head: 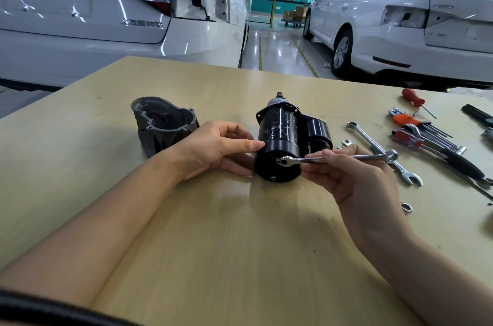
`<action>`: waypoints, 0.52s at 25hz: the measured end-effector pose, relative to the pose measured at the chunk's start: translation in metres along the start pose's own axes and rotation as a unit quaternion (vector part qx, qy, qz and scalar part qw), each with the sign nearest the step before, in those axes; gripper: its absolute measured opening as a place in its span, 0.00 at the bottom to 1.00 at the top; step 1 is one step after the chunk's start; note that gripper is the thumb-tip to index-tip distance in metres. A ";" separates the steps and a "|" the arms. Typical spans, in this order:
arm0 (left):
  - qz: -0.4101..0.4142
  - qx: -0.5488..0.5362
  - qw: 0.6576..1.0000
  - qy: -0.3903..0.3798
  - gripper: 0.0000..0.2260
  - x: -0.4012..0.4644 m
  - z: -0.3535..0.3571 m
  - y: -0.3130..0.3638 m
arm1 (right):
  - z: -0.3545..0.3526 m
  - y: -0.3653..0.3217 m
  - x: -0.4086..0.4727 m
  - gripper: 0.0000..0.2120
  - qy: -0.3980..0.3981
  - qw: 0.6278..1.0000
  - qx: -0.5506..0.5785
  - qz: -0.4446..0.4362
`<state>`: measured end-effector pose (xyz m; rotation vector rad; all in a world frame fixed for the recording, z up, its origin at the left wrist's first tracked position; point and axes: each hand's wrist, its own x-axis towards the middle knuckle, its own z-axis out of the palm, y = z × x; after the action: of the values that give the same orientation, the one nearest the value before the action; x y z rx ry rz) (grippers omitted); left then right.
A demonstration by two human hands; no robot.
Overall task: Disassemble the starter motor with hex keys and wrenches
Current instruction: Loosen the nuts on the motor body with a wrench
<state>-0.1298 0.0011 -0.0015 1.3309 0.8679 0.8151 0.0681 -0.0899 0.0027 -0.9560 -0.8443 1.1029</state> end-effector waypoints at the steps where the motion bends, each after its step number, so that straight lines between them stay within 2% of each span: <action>1: 0.000 0.001 1.000 -0.001 0.15 0.000 0.000 0.000 | 0.000 0.000 0.000 0.14 0.001 1.000 0.000 0.002; 6: -0.005 0.001 1.000 -0.003 0.16 0.000 -0.001 -0.001 | -0.002 -0.002 -0.002 0.14 -0.015 0.999 -0.038 -0.019; 8: -0.008 0.000 1.000 -0.006 0.16 0.001 -0.002 -0.001 | -0.002 -0.003 -0.005 0.13 -0.018 0.995 -0.071 -0.061; 10: -0.008 -0.003 1.000 -0.007 0.16 0.002 -0.003 -0.002 | 0.000 -0.003 -0.008 0.05 -0.031 0.988 -0.101 -0.111; 13: -0.007 -0.008 1.000 -0.011 0.16 0.003 -0.004 -0.003 | 0.005 0.000 -0.009 0.03 -0.036 0.961 -0.180 -0.207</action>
<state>-0.1314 0.0056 -0.0046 1.3172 0.8503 0.7933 0.0616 -0.0976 0.0041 -0.9794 -1.2695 0.6344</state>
